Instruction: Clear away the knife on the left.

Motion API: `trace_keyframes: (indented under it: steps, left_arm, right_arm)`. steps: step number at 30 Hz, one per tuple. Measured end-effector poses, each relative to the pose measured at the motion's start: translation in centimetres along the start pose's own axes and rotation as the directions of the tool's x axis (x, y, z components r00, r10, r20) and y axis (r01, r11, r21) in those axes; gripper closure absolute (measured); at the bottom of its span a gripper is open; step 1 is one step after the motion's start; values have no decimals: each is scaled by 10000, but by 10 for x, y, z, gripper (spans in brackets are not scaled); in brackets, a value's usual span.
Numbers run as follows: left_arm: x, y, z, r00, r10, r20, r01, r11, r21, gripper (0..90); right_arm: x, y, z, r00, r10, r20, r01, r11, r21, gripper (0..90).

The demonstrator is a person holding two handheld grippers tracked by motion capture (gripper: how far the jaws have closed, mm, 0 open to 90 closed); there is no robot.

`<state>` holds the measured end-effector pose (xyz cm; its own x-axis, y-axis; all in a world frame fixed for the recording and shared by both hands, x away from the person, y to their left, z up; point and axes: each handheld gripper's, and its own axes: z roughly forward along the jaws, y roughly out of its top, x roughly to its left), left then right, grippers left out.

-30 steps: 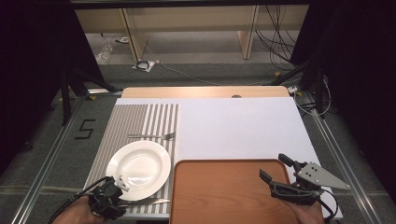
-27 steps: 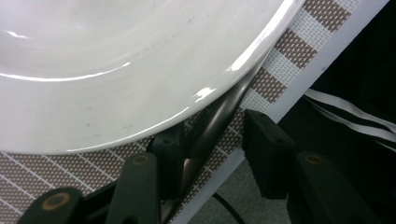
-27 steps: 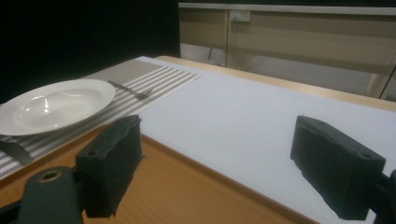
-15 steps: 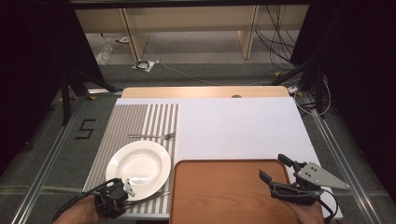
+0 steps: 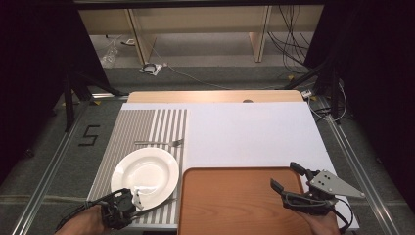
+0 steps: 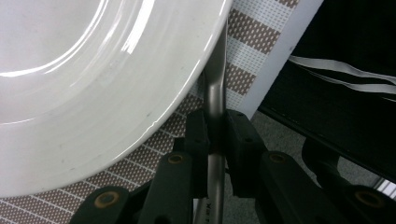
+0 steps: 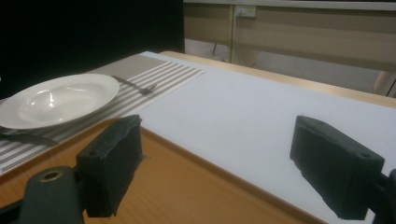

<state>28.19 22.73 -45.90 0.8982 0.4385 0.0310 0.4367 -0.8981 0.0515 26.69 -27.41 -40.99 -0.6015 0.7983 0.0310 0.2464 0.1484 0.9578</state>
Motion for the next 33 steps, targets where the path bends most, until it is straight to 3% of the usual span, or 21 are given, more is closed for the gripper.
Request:
trace_keyframes:
  steps: [9, 11, 20, 22, 26, 33]
  left_arm:
    - [-4, -5, -13, 9995, 51, 296, -44, 9997, -258, 793]
    - [-6, -5, -15, 9990, 225, 390, -214, 9994, -276, 794]
    - [-14, 8, -25, 9954, 565, 774, -496, 9949, -882, 793]
    - [-17, 13, -29, 9956, 550, 760, -465, 9929, -1092, 793]
    - [-22, 28, -35, 9971, 158, 740, -32, 9859, -1675, 793]
    - [-28, 56, -40, 9959, 21, 908, 199, 9706, -2398, 793]
  right_arm:
    - [1, 0, 1, 10000, -35, -83, 36, 10000, 66, 180]
    - [1, 0, 1, 9999, -51, -98, 52, 10000, 76, 179]
    - [1, -1, 2, 9999, -74, -132, 76, 9999, 153, 179]
    - [1, 0, 2, 9999, -92, -134, 94, 9999, 143, 179]
    - [2, 0, 1, 9999, -50, -159, 52, 9999, 110, 179]
    - [1, 0, 2, 9998, -82, -166, 83, 9999, 73, 180]
